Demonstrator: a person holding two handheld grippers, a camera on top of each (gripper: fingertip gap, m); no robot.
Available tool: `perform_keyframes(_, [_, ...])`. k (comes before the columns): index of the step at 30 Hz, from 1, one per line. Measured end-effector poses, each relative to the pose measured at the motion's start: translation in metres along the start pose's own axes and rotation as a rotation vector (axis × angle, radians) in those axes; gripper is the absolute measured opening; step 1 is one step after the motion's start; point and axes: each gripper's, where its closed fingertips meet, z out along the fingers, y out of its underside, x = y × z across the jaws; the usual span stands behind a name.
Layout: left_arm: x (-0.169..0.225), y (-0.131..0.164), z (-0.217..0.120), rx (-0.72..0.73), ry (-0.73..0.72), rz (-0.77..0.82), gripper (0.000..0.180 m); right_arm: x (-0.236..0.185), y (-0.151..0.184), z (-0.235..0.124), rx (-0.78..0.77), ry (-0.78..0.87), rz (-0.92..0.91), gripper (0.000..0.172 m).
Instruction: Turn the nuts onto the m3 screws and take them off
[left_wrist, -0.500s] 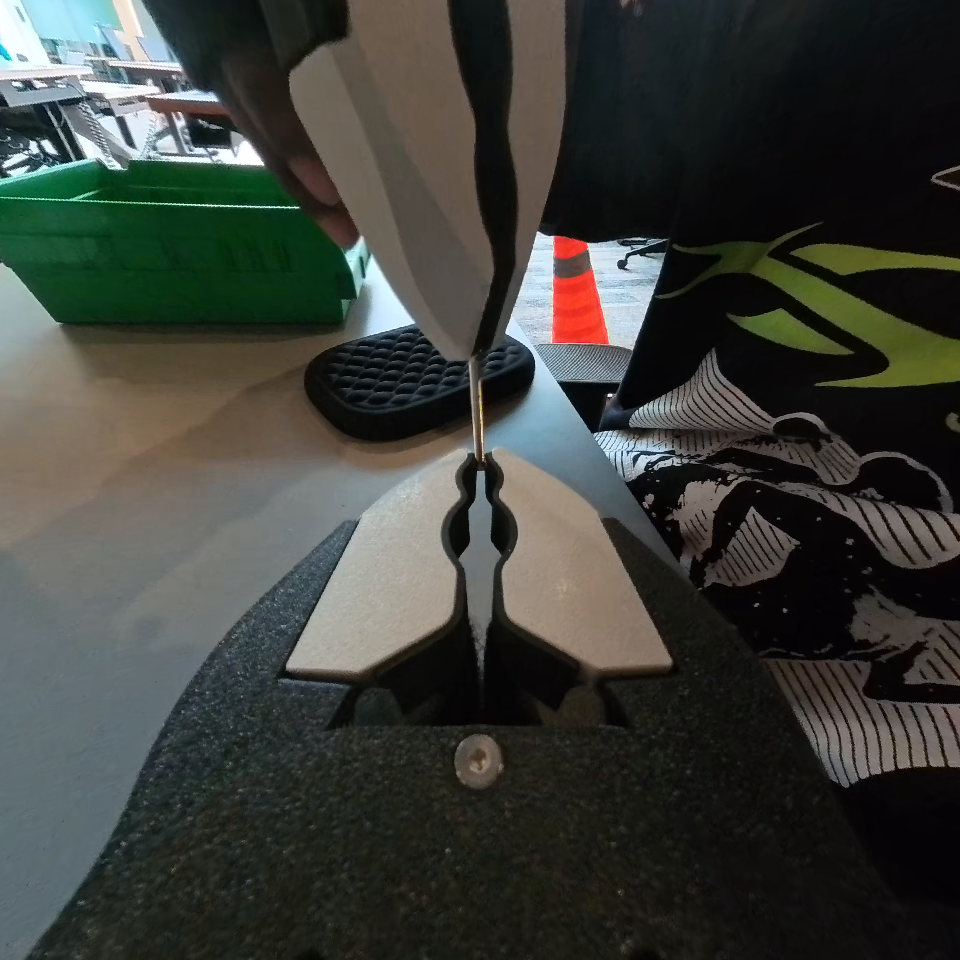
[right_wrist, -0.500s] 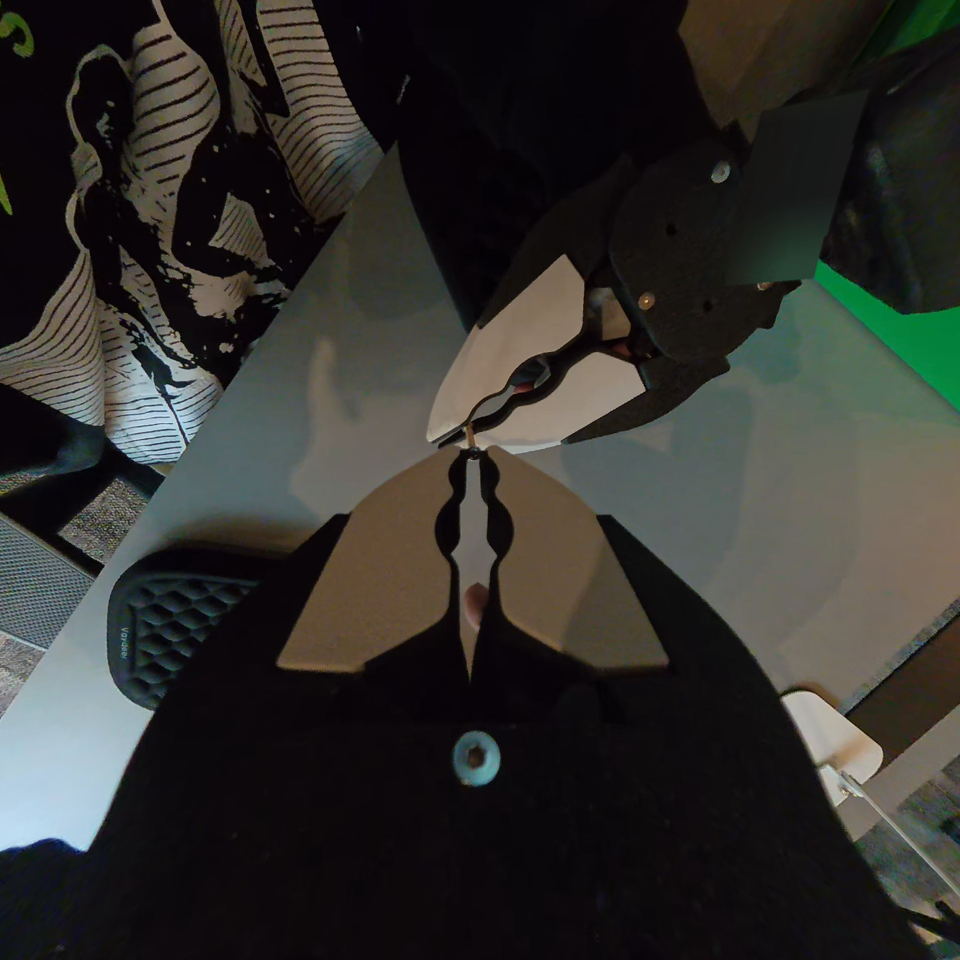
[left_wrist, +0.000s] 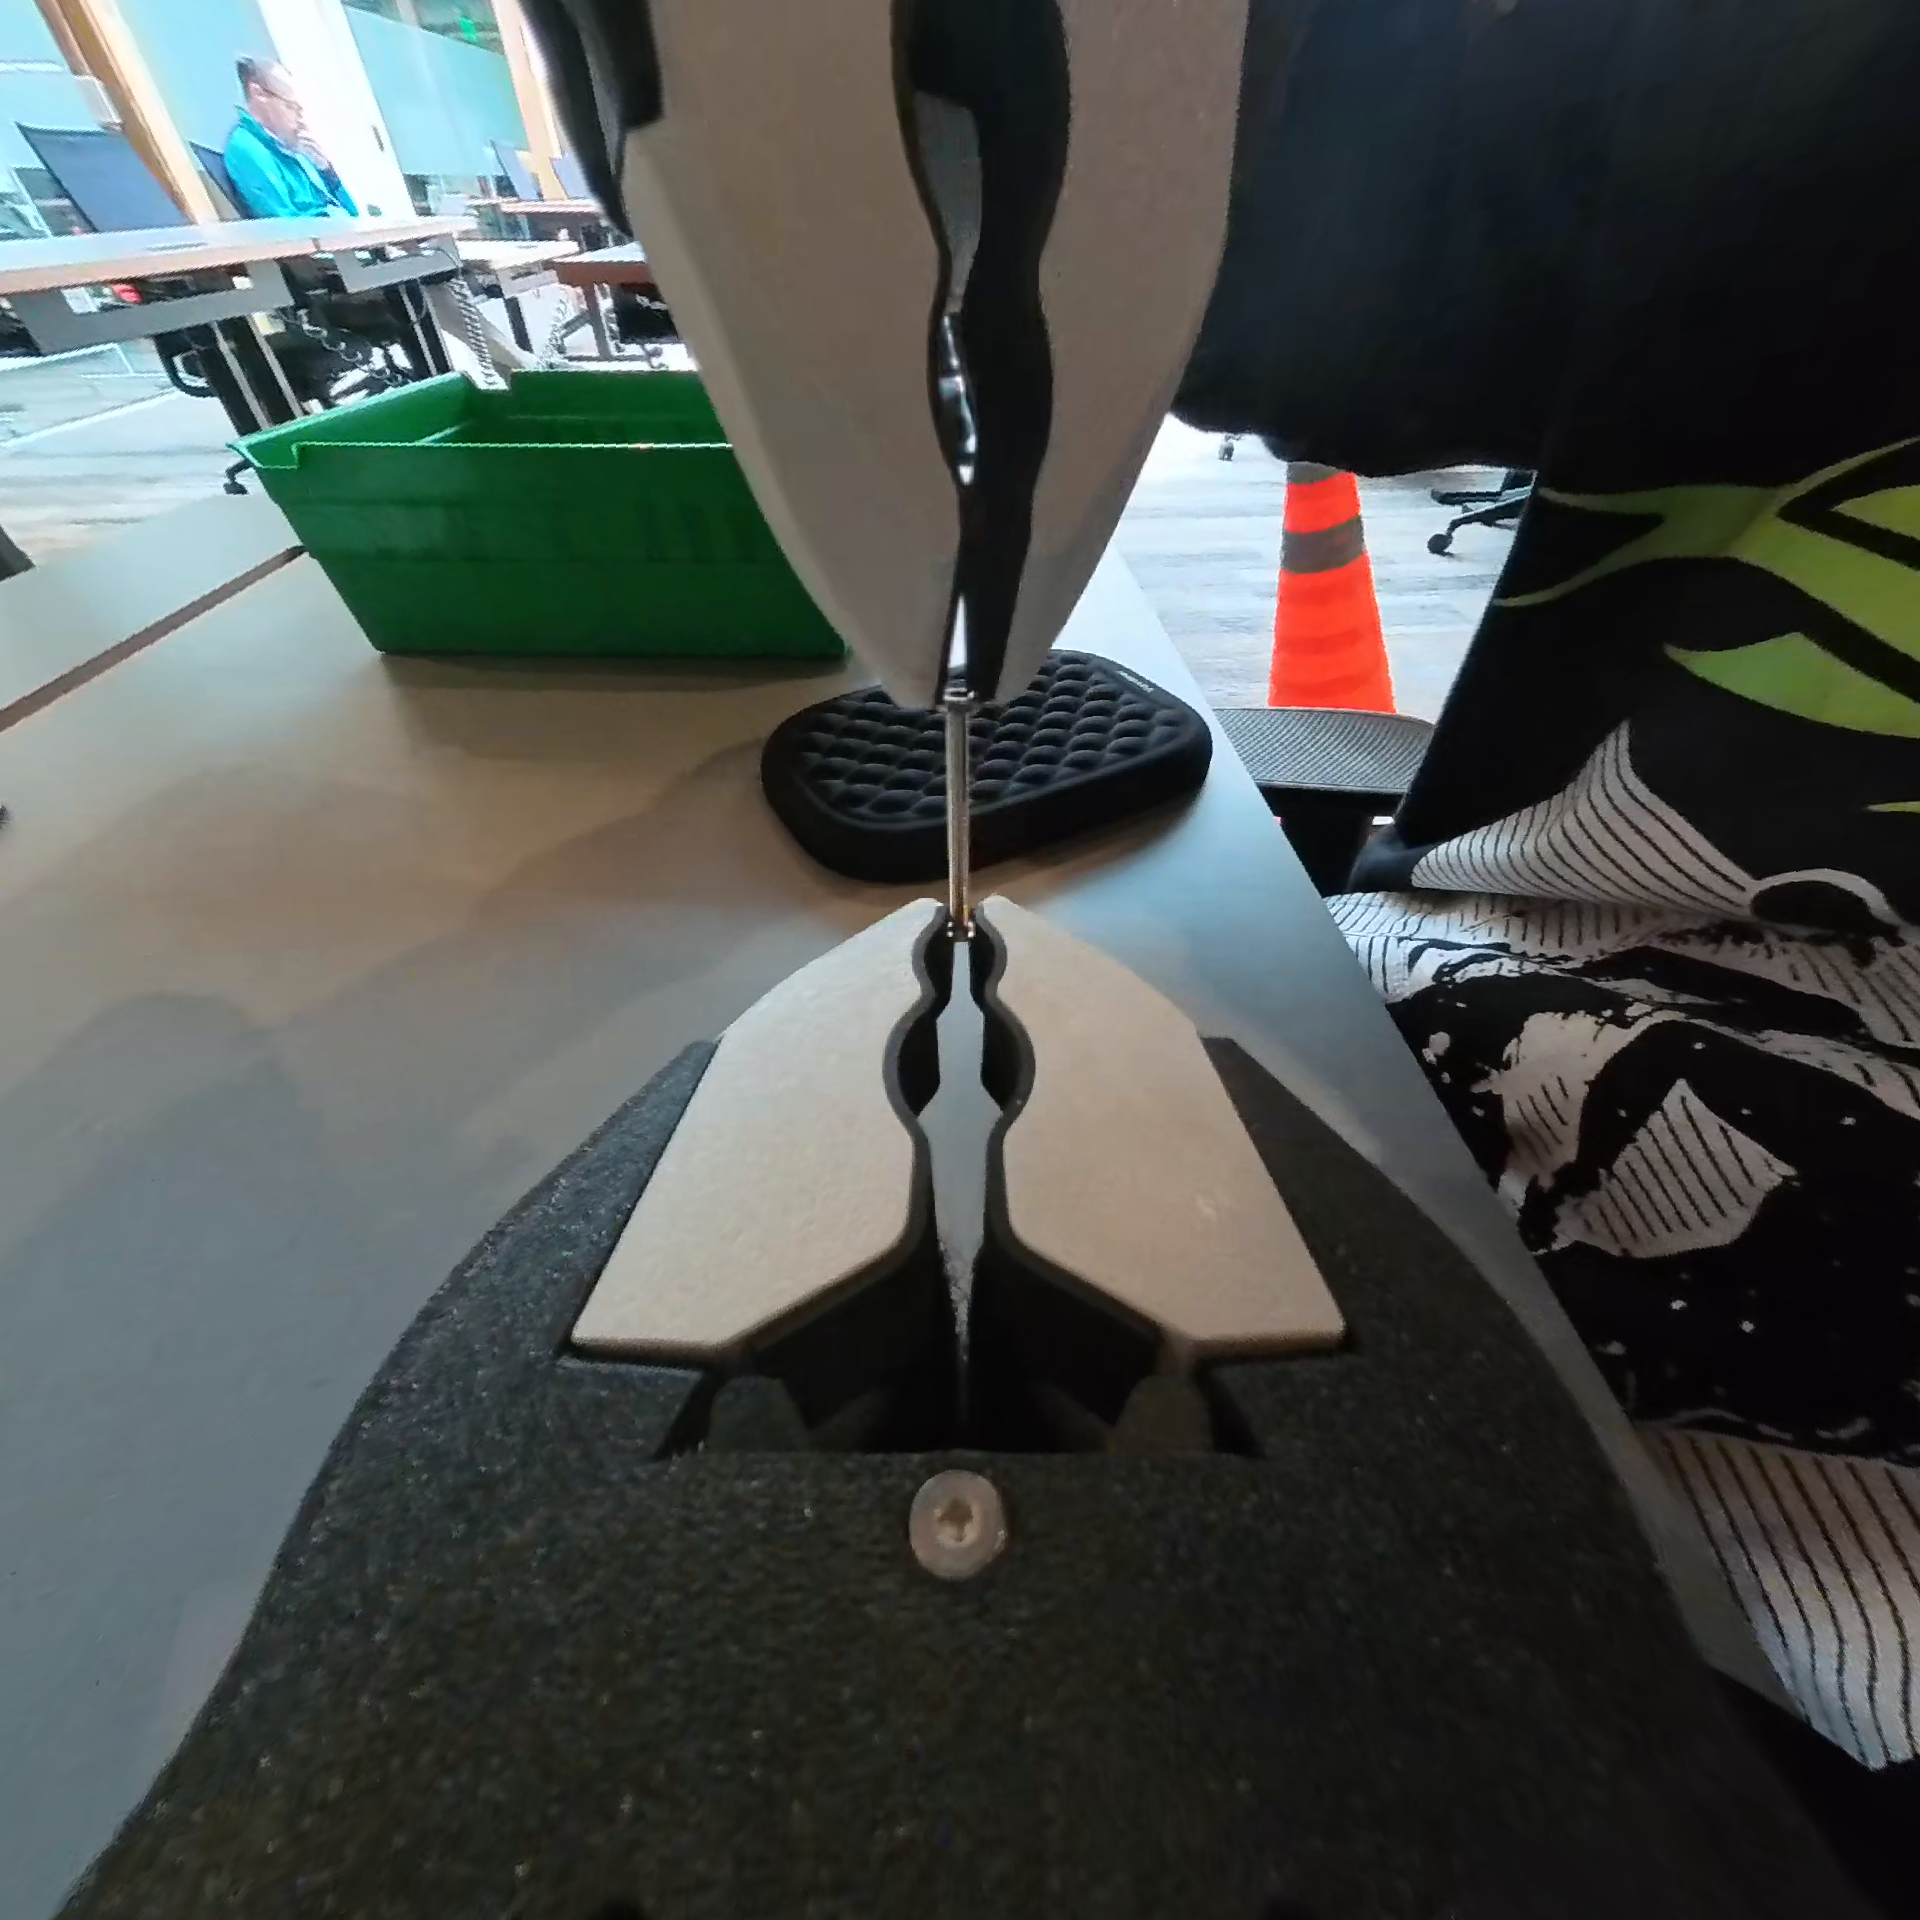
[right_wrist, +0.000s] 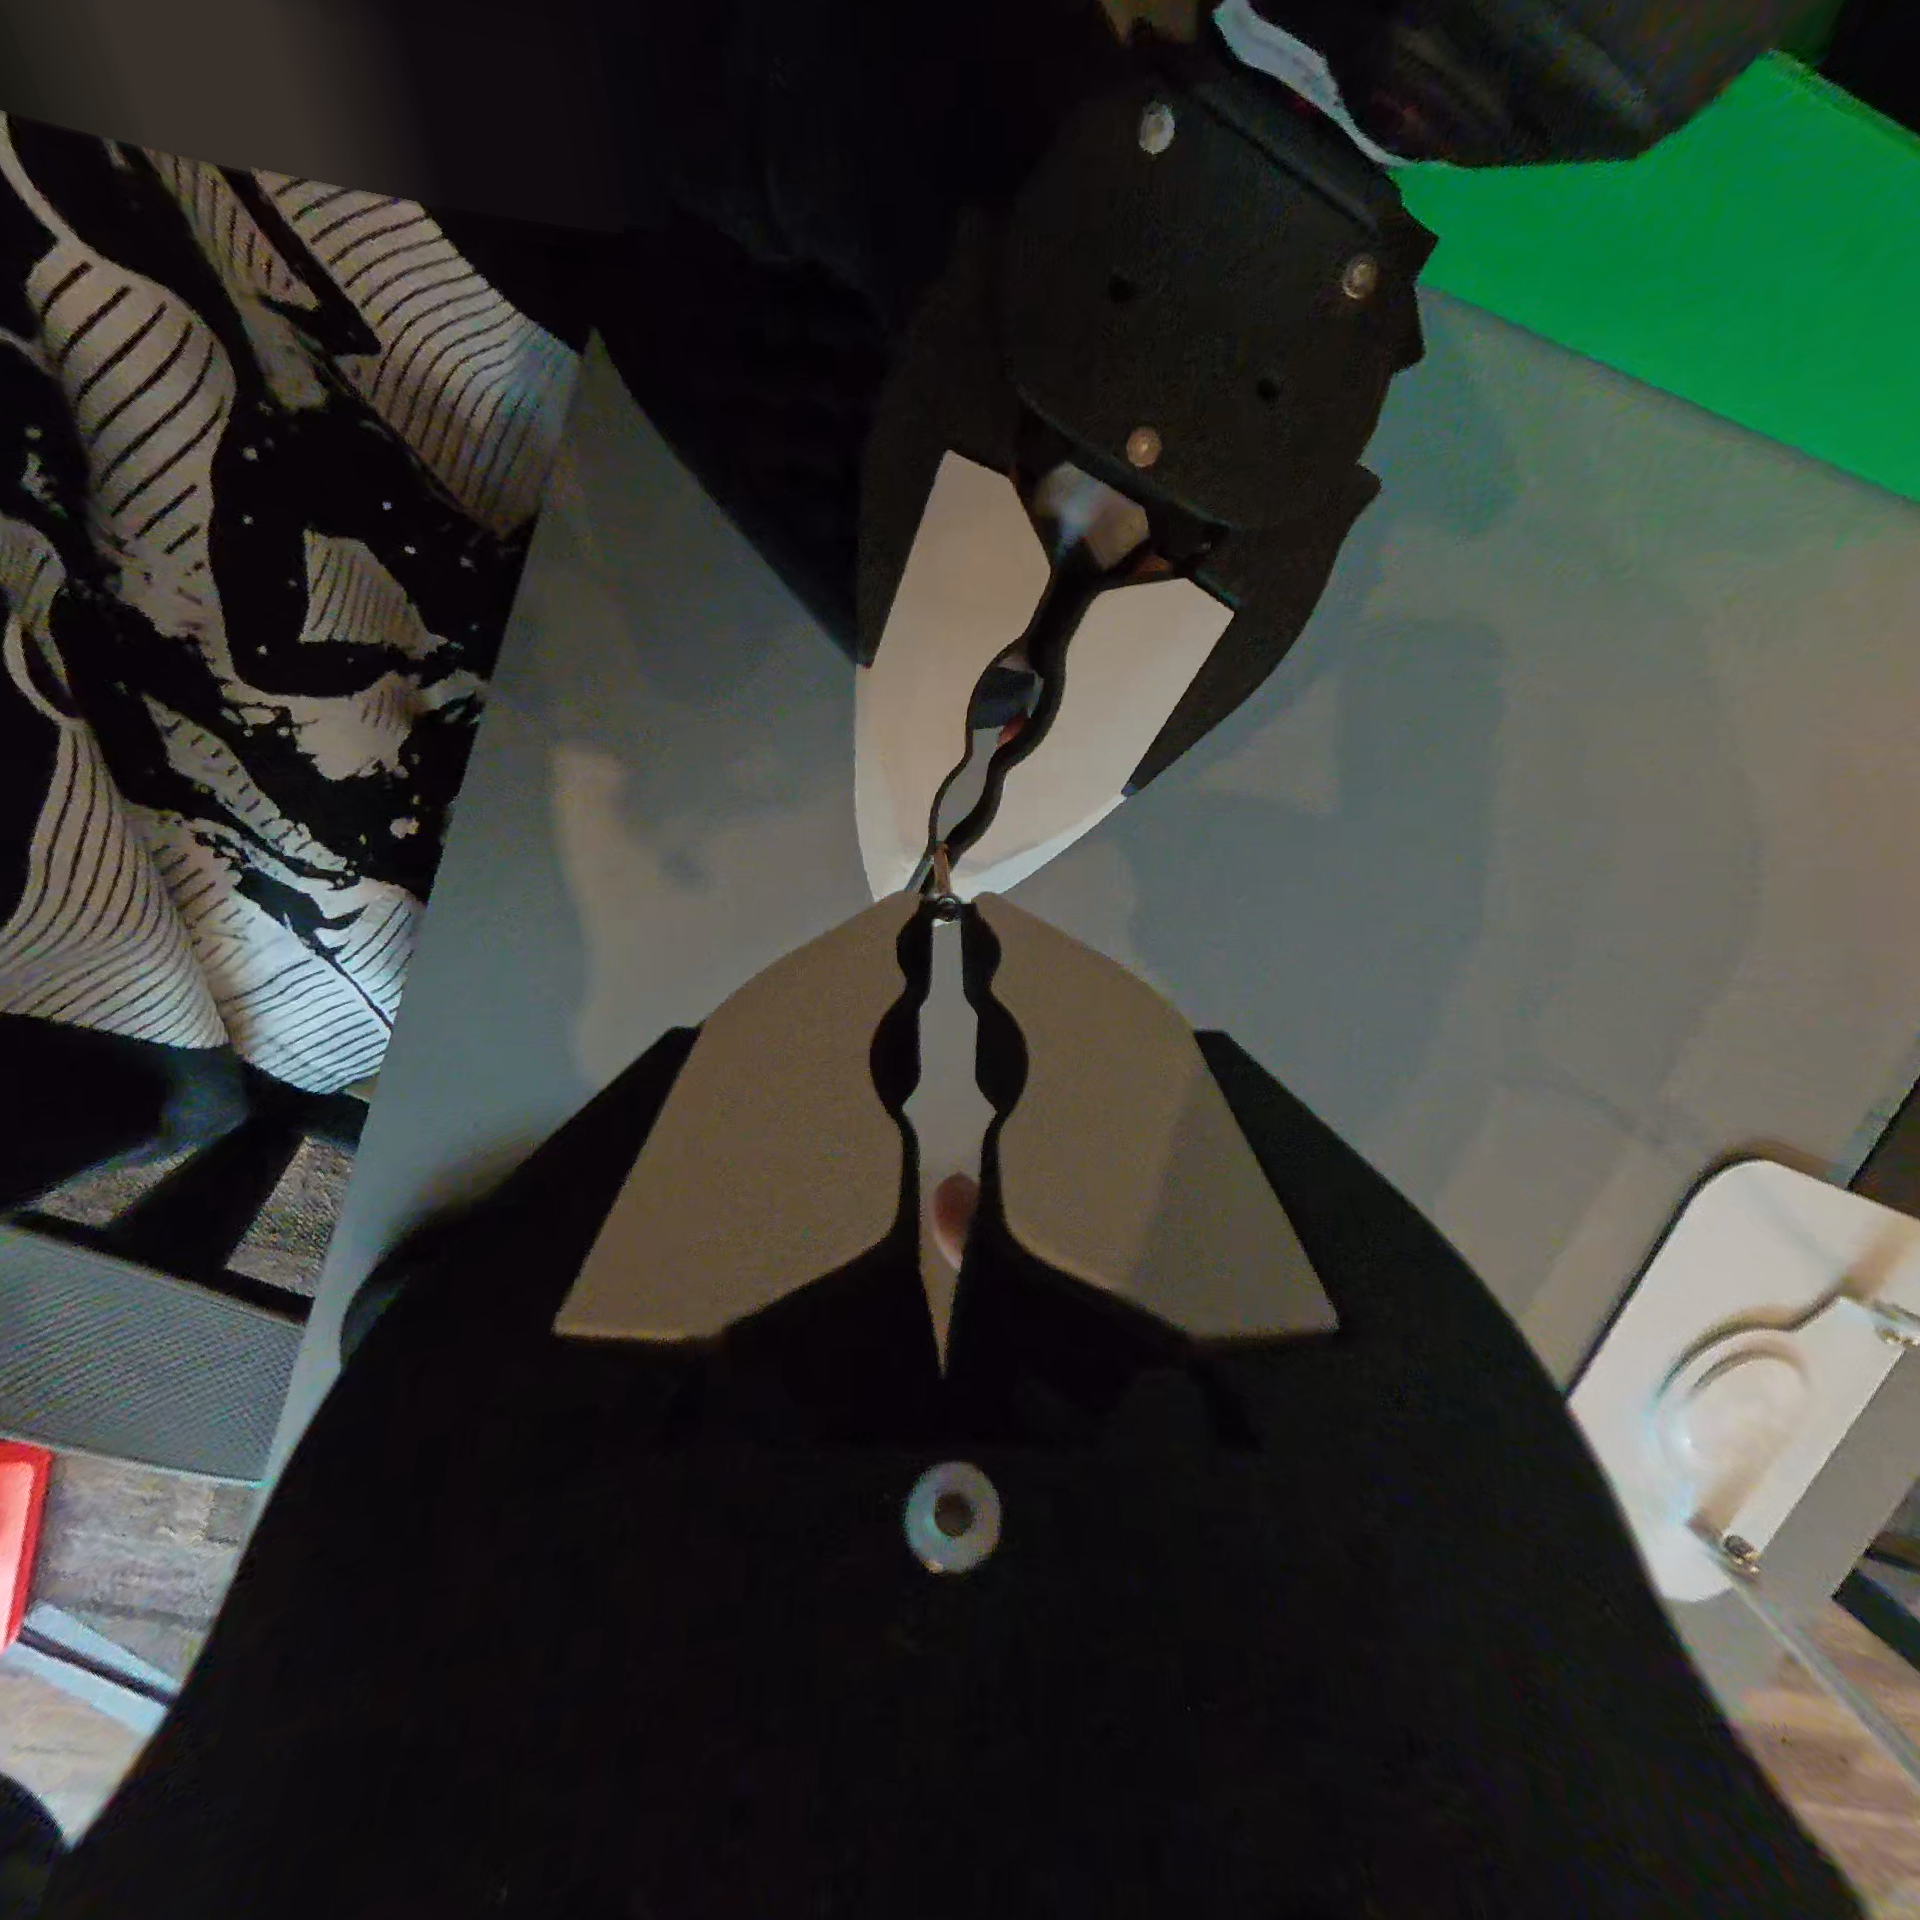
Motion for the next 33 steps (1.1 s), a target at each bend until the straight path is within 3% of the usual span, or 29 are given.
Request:
perform_keyframes(1, [0.0, 0.0, 0.0, -0.001, 0.0, 0.0, 0.002, 0.001, 0.0, 0.0, -0.001, 0.01, 0.009, 0.004])
perform_keyframes(10, [0.0, -0.001, 0.0, 0.008, 0.009, -0.007, 0.002, 0.003, 0.0, 0.001, 0.011, 0.022, 0.033, 0.01])
perform_keyframes(15, [-0.001, -0.004, -0.003, 0.03, 0.007, -0.016, 0.002, 0.005, -0.002, -0.005, 0.058, 0.047, 0.03, 0.022])
perform_keyframes(18, [-0.006, -0.011, -0.009, 0.09, -0.016, -0.037, 0.002, 0.01, -0.011, -0.01, 0.255, 0.123, 0.111, 0.041])
perform_keyframes(25, [-0.015, -0.023, -0.019, 0.202, -0.046, -0.082, 0.002, 0.027, -0.02, -0.028, 1.01, 0.441, 0.452, 0.054])
perform_keyframes(29, [-0.016, -0.025, -0.022, 0.234, -0.033, -0.099, 0.001, 0.026, -0.028, -0.022, 1.15, 0.478, 0.553, 0.066])
perform_keyframes(33, [-0.015, -0.025, -0.023, 0.236, -0.028, -0.097, 0.001, 0.027, -0.041, -0.009, 1.125, 0.513, 0.559, 0.073])
